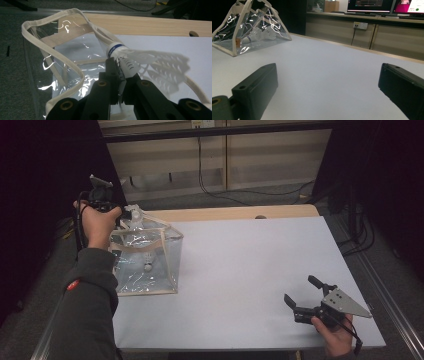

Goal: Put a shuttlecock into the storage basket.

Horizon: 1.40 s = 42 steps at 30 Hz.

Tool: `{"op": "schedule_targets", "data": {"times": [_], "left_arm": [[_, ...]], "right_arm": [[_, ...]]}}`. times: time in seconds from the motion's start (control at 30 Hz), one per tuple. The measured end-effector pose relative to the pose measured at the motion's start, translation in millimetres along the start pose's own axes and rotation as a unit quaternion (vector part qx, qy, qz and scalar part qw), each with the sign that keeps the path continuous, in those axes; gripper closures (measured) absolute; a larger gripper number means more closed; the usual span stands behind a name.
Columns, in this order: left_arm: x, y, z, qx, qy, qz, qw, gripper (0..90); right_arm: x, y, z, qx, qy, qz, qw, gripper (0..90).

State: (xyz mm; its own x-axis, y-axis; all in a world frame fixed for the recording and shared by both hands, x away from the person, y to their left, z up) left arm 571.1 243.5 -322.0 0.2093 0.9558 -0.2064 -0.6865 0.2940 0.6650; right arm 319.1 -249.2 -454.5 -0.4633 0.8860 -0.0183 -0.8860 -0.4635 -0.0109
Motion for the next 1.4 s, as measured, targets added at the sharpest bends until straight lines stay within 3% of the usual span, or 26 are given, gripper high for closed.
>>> {"op": "schedule_targets", "data": {"times": [0.7,1.03,1.4], "left_arm": [[1.2,0.4,0.1,-0.010,0.001,0.002,1.0000,82.8],[-8.2,7.7,-3.2,-0.013,-0.004,-0.029,0.9995,75.1],[-28.1,20.3,-11.5,-0.011,-0.019,-0.072,0.9972,62.3]], "right_arm": [[0.8,-0.3,0.0,0.001,-0.001,0.001,1.0000,2.4],[1.5,-0.2,0.8,0.000,0.002,0.001,1.0000,2.4],[2.8,-1.0,1.1,0.001,0.004,0.003,1.0000,2.4]]}}
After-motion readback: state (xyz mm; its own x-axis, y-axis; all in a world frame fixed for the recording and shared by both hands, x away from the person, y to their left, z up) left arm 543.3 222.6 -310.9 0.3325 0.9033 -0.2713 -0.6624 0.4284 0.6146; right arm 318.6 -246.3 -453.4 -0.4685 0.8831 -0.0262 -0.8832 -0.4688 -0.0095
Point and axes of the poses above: each handheld gripper's, and its own axes: y roughly backward along the jaws, z roughly out of its top, x roughly to its left, the point moved 8 cm from there along -y, roughly forward along the jaws, and after that the axes turned 9 degrees about -x, right-handed, at the moved point
